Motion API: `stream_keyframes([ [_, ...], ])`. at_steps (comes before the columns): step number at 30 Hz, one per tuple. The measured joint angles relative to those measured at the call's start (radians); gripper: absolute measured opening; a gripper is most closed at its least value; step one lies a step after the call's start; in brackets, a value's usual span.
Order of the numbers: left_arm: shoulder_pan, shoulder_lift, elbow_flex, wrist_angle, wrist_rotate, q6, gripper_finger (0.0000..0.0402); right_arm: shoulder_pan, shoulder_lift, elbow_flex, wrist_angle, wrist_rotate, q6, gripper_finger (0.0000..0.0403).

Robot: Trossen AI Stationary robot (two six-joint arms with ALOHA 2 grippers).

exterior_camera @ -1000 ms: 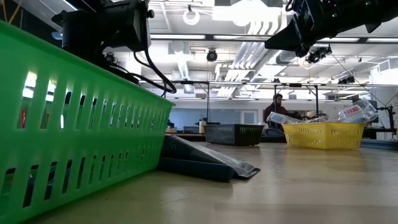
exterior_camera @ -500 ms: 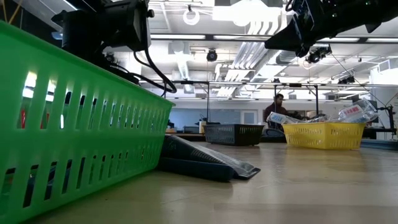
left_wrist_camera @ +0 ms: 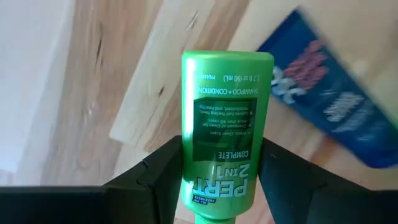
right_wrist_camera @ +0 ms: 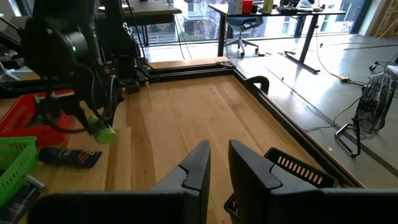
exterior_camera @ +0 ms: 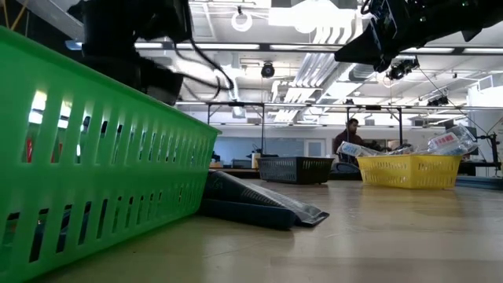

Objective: Pick & Place Travel size toiletries
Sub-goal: Put the shampoo into the black bin

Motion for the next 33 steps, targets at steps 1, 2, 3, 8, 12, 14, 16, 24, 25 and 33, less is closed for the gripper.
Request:
stream_keyframes([
  [1, 0.0, -0.013, 0.005, -0.001, -0.003, 0.012, 0.018, 0.0, 0.0, 0.0, 0.0, 0.0, -0.001, 0.005],
  [2, 0.0, -0.03, 0.01, -0.002, -0.009, 0.023, 0.018, 0.0, 0.0, 0.0, 0.0, 0.0, -0.005, 0.005],
  [3, 0.0, -0.047, 0.016, -0.005, -0.017, 0.035, 0.018, 0.0, 0.0, 0.0, 0.0, 0.0, -0.005, 0.005],
  [8, 0.0, -0.156, 0.061, -0.062, -0.125, 0.094, 0.018, 0.0, 0.0, 0.001, 0.001, 0.0, -0.009, 0.005],
  [12, 0.001, -0.262, 0.095, -0.079, -0.256, 0.152, 0.018, 0.0, 0.0, 0.001, 0.007, 0.0, -0.02, 0.005],
  [14, 0.001, -0.312, 0.109, -0.067, -0.319, 0.188, 0.018, 0.0, 0.0, 0.001, 0.017, 0.0, -0.027, 0.005],
  [16, 0.001, -0.357, 0.12, -0.041, -0.377, 0.237, 0.018, 0.0, 0.0, 0.002, 0.027, 0.0, -0.027, 0.005],
  [24, 0.024, -0.498, 0.123, 0.172, -0.452, 0.465, 0.018, 0.0, 0.0, 0.002, 0.076, -0.031, -0.027, 0.005],
  [25, 0.033, -0.51, 0.123, 0.185, -0.451, 0.486, 0.018, 0.0, 0.0, 0.002, 0.078, -0.034, -0.027, 0.005],
  [33, 0.14, -0.528, -0.023, 0.446, -0.36, 0.604, 0.018, 0.0, 0.005, 0.002, 0.109, -0.08, -0.027, 0.005],
])
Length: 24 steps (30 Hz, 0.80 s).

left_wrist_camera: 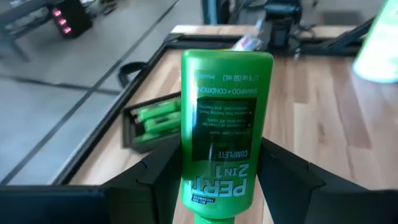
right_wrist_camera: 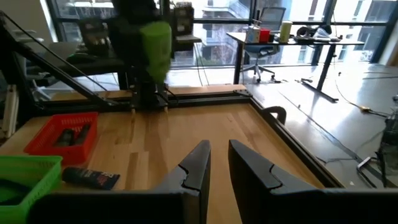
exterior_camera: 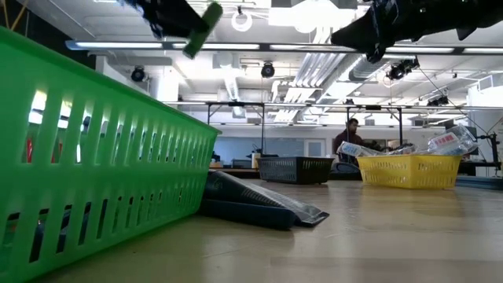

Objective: Pick & Place Travel size toiletries
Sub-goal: Put the shampoo into the black bin

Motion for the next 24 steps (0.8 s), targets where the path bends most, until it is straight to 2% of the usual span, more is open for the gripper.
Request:
stream_keyframes([
  [6, 0.092, 0.009, -0.228, 0.371, 0.19, 0.013, 0.018, 0.0, 0.0, 0.0, 0.018, -0.013, 0.014, 0.005],
  [12, 0.148, 0.008, -0.371, 0.67, 0.298, 0.1, 0.018, 0.0, 0.056, -0.002, 0.096, -0.025, 0.048, 0.005],
  [17, 0.249, 0.008, -0.459, 0.784, 0.397, 0.115, 0.018, 0.0, 0.174, -0.002, 0.228, -0.025, 0.081, 0.005],
  [24, 0.407, 0.008, -0.469, 0.807, 0.604, 0.087, 0.018, 0.0, 0.32, -0.002, 0.42, 0.03, 0.15, 0.005],
])
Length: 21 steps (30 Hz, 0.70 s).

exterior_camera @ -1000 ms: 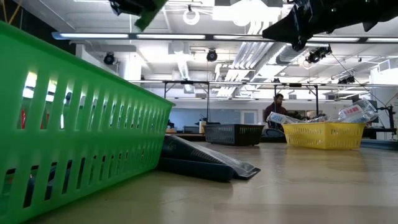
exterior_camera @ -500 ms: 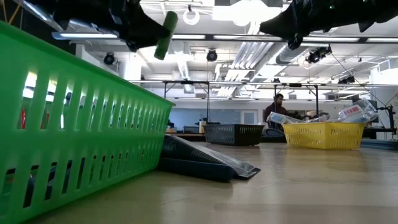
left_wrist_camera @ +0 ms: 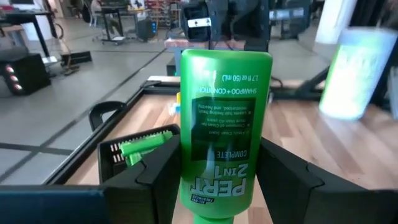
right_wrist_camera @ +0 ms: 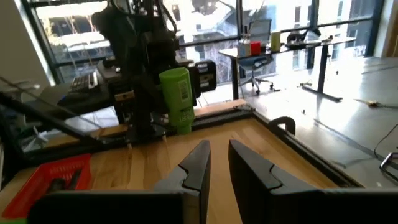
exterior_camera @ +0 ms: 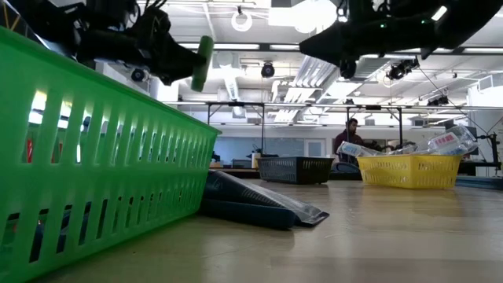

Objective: Pick & Place Travel size toiletries
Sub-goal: Put the shampoo into the black bin

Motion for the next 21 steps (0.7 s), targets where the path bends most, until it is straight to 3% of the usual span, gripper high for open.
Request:
stream_keyframes([
  [3, 0.04, 0.0, 0.0, 0.023, 0.046, -0.064, 0.018, 0.0, 0.059, 0.0, 0.122, -0.008, 0.004, 0.005],
  [13, 0.042, 0.0, 0.0, 0.03, 0.048, -0.13, 0.018, 0.003, 0.252, 0.0, 0.427, -0.11, 0.005, 0.005],
  [18, 0.042, 0.0, 0.001, 0.04, 0.048, -0.13, 0.018, 0.04, 0.358, 0.013, 0.612, -0.055, -0.062, 0.005],
  [21, 0.042, 0.0, 0.001, 0.04, 0.048, -0.129, 0.018, 0.063, 0.419, 0.071, 0.627, -0.05, -0.102, 0.005],
])
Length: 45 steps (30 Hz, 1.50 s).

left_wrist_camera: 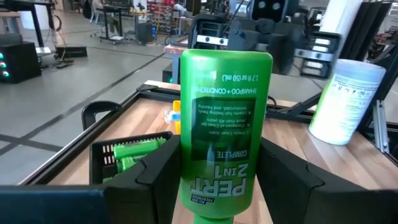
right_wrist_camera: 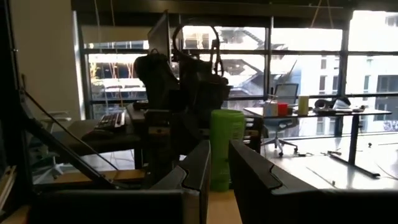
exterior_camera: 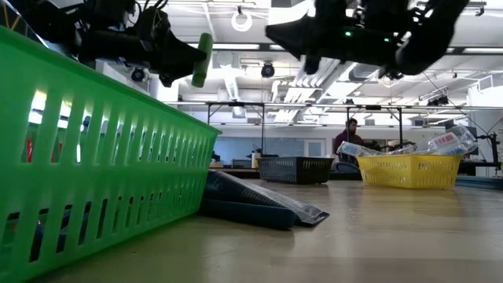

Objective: Pick & Place Travel size toiletries
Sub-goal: Put the shampoo into the black bin

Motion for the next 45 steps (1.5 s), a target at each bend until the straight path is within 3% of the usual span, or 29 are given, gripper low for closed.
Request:
stream_keyframes([
  [8, 0.0, 0.0, 0.0, -0.005, 0.031, 0.028, 0.018, 0.029, 0.155, 0.231, -0.18, -0.002, -0.003, 0.005],
  [17, 0.0, 0.0, 0.0, -0.027, 0.097, 0.08, 0.018, 0.028, 0.176, 0.372, -0.395, -0.001, -0.004, 0.0055],
  [21, 0.0, 0.0, 0.0, -0.03, 0.097, 0.088, 0.018, 0.028, 0.176, 0.38, -0.431, -0.004, -0.004, 0.0097],
  [28, 0.0, 0.0, 0.0, -0.033, 0.097, 0.105, 0.018, 0.028, 0.176, 0.38, -0.426, 0.019, 0.011, 0.0229],
  [32, 0.0, 0.0, 0.0, -0.033, 0.112, 0.105, 0.018, 0.028, 0.176, 0.38, -0.424, 0.012, 0.035, 0.0284],
  [37, 0.0, 0.0, 0.0, -0.032, 0.119, 0.105, 0.018, 0.028, 0.176, 0.38, -0.42, -0.003, 0.033, 0.0312],
  [45, 0.0, 0.0, 0.001, -0.026, 0.12, 0.105, 0.018, 0.028, 0.228, 0.4, -0.378, -0.005, 0.033, 0.0314],
])
